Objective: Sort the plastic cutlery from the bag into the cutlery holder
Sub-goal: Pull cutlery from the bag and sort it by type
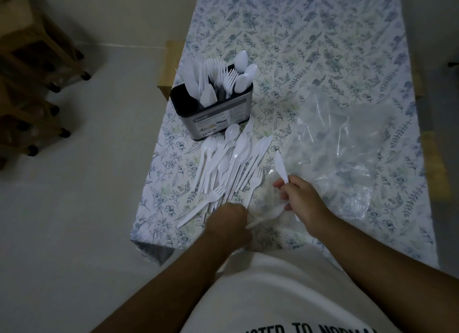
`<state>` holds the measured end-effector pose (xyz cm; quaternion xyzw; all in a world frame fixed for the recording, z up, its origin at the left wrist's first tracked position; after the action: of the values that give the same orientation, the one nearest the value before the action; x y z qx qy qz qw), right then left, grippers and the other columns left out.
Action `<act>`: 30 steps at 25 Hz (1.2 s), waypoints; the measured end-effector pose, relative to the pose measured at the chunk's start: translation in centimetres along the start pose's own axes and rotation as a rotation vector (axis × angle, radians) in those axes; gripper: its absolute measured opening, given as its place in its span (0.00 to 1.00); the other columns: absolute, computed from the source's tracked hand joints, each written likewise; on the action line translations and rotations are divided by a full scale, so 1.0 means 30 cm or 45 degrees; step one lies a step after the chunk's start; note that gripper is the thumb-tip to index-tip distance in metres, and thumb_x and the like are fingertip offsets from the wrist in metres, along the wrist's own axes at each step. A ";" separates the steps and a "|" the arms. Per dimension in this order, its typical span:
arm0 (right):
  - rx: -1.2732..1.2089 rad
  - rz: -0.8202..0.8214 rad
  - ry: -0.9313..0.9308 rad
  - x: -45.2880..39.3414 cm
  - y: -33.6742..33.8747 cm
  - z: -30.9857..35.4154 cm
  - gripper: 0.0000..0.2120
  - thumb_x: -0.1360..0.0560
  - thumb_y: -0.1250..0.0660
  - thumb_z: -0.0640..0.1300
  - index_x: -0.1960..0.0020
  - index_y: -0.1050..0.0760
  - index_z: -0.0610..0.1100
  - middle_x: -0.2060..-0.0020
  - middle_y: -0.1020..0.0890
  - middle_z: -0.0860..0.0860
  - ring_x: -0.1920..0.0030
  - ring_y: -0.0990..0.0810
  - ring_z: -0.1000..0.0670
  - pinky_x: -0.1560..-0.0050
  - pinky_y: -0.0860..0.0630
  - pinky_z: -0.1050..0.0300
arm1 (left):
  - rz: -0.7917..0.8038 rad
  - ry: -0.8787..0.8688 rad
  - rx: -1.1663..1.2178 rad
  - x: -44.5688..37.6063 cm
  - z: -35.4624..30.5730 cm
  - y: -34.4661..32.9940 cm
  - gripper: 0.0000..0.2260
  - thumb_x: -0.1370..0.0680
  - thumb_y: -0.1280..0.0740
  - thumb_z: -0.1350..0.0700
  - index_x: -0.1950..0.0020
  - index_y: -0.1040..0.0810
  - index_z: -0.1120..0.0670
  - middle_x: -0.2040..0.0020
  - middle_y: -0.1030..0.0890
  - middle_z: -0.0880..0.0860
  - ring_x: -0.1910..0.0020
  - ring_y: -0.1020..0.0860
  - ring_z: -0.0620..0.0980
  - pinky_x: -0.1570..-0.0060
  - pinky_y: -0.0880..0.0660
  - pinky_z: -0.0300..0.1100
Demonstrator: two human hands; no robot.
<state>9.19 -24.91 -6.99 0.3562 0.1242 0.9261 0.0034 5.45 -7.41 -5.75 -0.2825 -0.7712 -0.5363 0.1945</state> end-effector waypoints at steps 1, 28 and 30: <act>-0.034 -0.019 -0.002 -0.006 0.005 0.000 0.10 0.20 0.40 0.38 0.51 0.19 0.44 0.59 0.22 0.47 0.58 0.24 0.50 0.60 0.28 0.58 | 0.046 -0.006 0.047 0.007 0.035 0.020 0.06 0.29 0.26 0.55 0.55 0.18 0.55 0.58 0.18 0.52 0.57 0.18 0.51 0.55 0.18 0.45; -0.244 0.104 -0.190 -0.006 0.033 -0.042 0.09 0.22 0.36 0.34 0.49 0.18 0.40 0.65 0.23 0.44 0.69 0.29 0.49 0.69 0.32 0.56 | -0.452 0.213 0.094 -0.220 -0.022 0.192 0.08 0.24 0.31 0.53 0.50 0.23 0.57 0.60 0.25 0.50 0.59 0.21 0.50 0.64 0.29 0.39; -0.339 0.119 -0.225 0.001 0.027 -0.035 0.08 0.20 0.37 0.36 0.46 0.19 0.40 0.64 0.21 0.44 0.68 0.25 0.48 0.69 0.30 0.55 | -0.408 0.211 0.078 -0.230 -0.034 0.201 0.09 0.26 0.29 0.51 0.56 0.25 0.55 0.64 0.26 0.49 0.61 0.22 0.49 0.66 0.28 0.40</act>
<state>8.54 -25.93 -7.54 0.4381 -0.0169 0.8986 0.0184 14.59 -8.33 -5.23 -0.1050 -0.8037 -0.5580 0.1779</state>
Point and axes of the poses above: each hand's wrist, its own x-axis away from the middle knuckle, its own y-axis out of the back of the hand, z = x × y, the point moved 7 cm from there along -x, towards the middle knuckle
